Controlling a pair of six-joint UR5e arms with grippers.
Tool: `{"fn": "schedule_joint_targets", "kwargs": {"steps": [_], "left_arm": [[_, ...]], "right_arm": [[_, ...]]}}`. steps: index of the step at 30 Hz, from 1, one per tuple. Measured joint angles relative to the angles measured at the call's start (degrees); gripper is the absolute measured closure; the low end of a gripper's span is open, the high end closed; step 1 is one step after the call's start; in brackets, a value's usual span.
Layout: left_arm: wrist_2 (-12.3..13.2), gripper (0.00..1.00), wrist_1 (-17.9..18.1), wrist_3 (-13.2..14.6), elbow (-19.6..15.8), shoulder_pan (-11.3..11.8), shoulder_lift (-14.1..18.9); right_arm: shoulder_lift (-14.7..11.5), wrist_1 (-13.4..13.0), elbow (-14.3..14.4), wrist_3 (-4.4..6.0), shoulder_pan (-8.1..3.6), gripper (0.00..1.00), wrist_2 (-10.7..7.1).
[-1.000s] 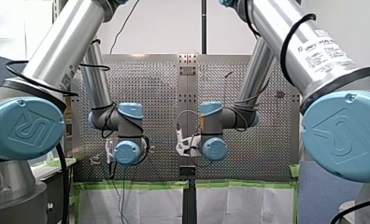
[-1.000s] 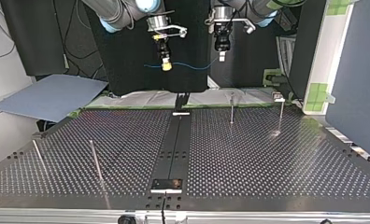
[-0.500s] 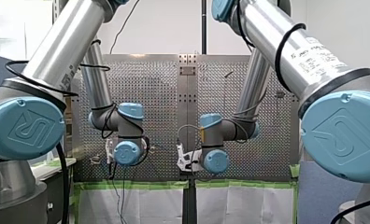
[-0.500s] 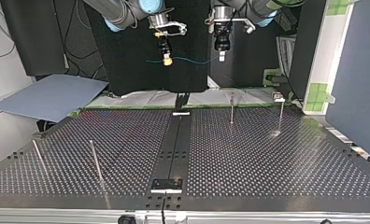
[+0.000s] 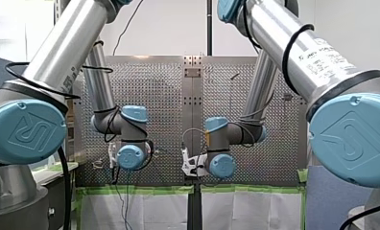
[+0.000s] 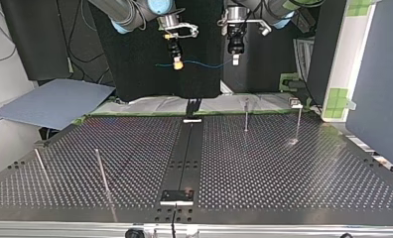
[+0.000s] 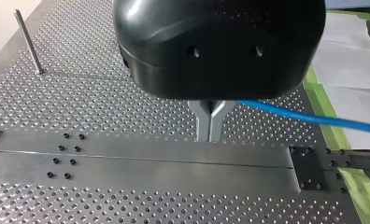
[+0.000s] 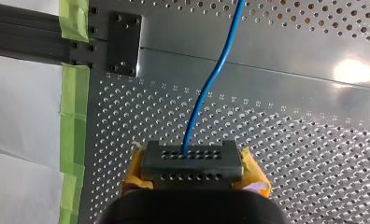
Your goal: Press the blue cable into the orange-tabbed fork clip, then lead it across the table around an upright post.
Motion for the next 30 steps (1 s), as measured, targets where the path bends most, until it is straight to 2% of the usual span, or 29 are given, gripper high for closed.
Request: {"fn": "schedule_joint_targets", "kwargs": {"steps": [11, 15, 17, 20, 25, 27, 30], "left_arm": [[-0.07, 1.0, -0.07, 0.08, 0.02, 0.08, -0.1], [-1.24, 1.0, -1.25, 0.15, 0.91, 0.44, -1.15], [-2.05, 1.0, -2.09, -0.42, 1.62, 0.38, -1.33], [-2.22, 1.0, -3.59, -1.75, 2.21, 0.26, -0.44], [-2.88, 1.0, -4.85, -3.87, 1.45, 1.14, 1.29], [-3.65, 1.0, -4.34, -4.84, 0.62, 1.89, 1.2], [-3.66, 1.0, -3.08, -6.31, -0.78, 3.25, 0.22]], "right_arm": [[0.05, 0.06, -0.06, -0.06, 0.06, 1.0, 0.06], [-0.38, 1.26, -1.26, 0.11, 1.26, 1.0, 1.26], [-1.03, 2.08, -2.08, 0.68, 2.01, 1.0, 2.08], [-2.4, 3.53, -3.51, 1.85, 2.51, 1.0, 3.53], [-4.15, 5.86, -5.85, 3.85, 2.26, 1.0, 4.48], [-3.88, 6.66, -6.84, 4.5, 2.0, 1.0, 4.46], [-2.86, 6.69, -8.25, 4.97, 1.75, 1.0, 4.35]]}}
